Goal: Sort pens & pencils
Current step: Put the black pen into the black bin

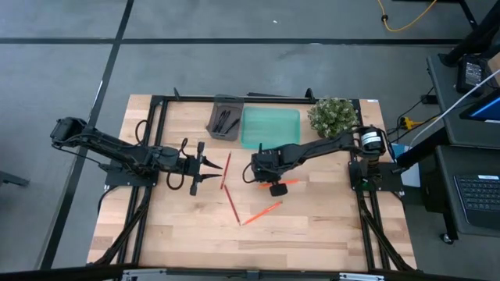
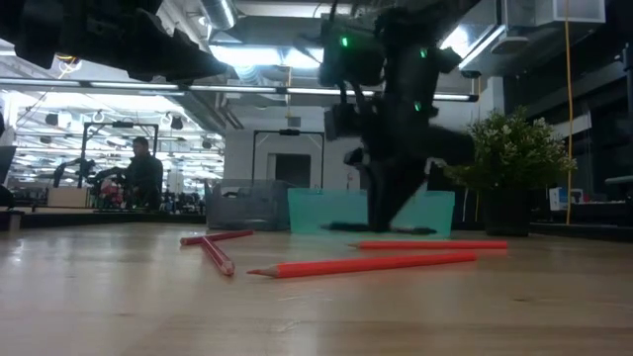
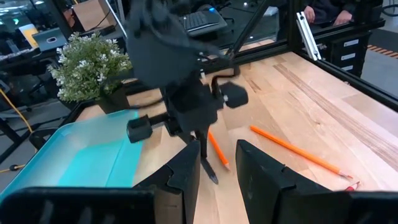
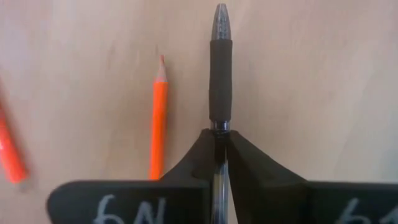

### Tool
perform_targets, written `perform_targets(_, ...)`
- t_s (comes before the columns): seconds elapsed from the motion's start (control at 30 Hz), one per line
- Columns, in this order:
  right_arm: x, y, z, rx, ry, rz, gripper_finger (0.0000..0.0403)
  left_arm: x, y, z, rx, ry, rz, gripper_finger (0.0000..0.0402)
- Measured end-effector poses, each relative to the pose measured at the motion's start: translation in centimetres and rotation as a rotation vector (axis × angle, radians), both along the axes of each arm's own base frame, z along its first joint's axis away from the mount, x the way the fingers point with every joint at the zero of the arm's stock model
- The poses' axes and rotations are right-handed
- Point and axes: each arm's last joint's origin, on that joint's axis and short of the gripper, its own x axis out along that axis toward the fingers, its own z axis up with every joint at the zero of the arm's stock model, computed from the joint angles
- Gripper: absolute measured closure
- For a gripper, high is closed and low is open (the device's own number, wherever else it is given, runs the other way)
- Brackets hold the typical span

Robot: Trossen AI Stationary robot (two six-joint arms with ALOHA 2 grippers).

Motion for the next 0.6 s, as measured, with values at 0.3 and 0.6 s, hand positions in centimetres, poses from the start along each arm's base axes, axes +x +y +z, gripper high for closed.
perform_targets(0.3, 0.8, 1.1, 2.5, 0.024, -0.068, 0.013, 0.0376, 0.0, 0.0, -0.2, 0.002, 0.018, 0.0, 0.0305)
perform_targets(0.6, 0.2, 2.3, 7.0, 0.051, -0.248, 0.019, 0.0377, 0.0, 0.0, -0.2, -0.02, 0.024, 0.005, 0.0305)
